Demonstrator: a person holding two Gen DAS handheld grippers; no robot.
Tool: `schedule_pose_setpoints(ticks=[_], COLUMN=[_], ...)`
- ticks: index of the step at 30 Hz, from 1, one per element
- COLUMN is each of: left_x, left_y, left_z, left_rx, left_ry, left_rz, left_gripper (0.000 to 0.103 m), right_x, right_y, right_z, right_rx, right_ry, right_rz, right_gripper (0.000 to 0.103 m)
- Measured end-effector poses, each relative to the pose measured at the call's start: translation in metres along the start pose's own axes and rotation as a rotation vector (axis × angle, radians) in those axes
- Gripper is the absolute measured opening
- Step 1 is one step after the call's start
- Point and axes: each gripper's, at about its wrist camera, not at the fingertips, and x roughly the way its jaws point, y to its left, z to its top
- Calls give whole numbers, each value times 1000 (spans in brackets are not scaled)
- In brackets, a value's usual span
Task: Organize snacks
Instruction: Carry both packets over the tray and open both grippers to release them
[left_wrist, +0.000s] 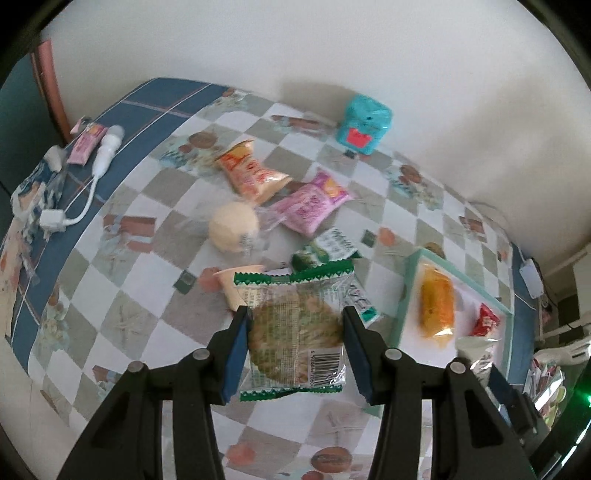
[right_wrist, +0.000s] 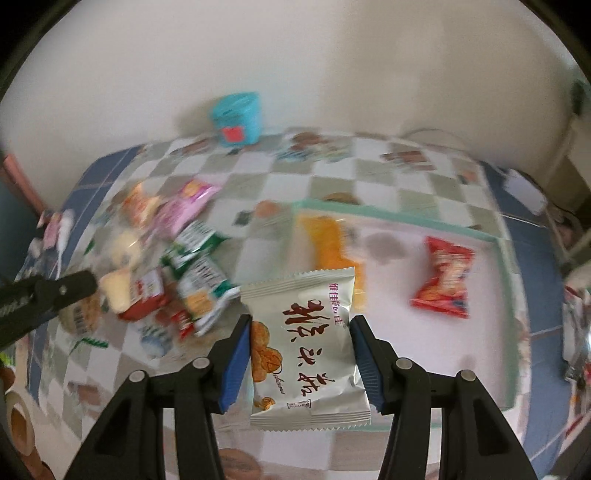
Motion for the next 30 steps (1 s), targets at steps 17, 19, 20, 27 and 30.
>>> schedule_pose_setpoints(ticks=[17, 19, 20, 27, 30], left_x=[18, 23, 26, 58, 79], left_y=[-120, -129, -134, -158, -161], left_z=[-31, -35, -37, -53, -60], left_rx=[243, 258, 266, 293, 280], left_ry=[27, 41, 50, 125, 186], left_rz=[-84, -96, -100, -117, -117], left_gripper=[51, 51, 51, 51, 51], right_x=[-24, -21, -19, 19, 36], right_y=[-141, -148, -154, -164, -163], right_z=[3, 2, 2, -9, -15], right_rx=[284, 301, 312, 340, 338], right_ry=[-49, -41, -33, 75, 124], right_rz=[-265, -272, -275, -249, -244], right_gripper=[56, 56, 56, 56, 56])
